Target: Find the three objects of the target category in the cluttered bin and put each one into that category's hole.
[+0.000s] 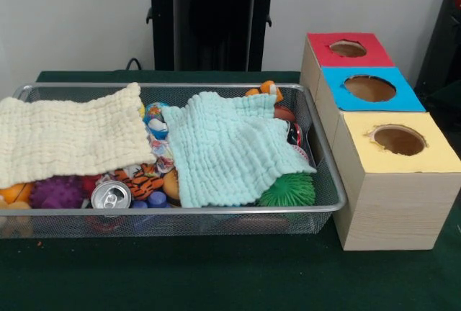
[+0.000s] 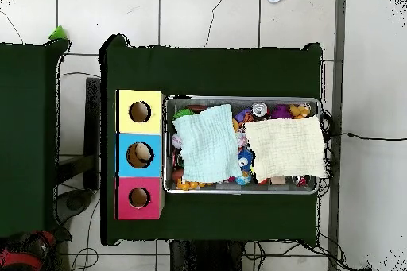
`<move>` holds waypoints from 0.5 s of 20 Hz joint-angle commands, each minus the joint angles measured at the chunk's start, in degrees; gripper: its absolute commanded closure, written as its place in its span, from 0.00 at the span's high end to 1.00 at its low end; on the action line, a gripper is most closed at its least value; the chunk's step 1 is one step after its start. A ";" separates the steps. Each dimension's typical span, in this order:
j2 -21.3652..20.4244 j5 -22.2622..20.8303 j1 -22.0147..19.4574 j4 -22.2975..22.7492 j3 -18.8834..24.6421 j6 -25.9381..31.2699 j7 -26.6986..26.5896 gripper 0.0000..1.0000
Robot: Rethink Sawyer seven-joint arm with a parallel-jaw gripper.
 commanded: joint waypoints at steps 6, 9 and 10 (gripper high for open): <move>-0.82 3.86 1.10 3.08 1.31 1.25 13.95 1.00; 0.18 3.30 3.05 1.41 0.37 2.15 13.72 1.00; 0.37 3.20 3.25 1.54 0.29 2.30 13.60 1.00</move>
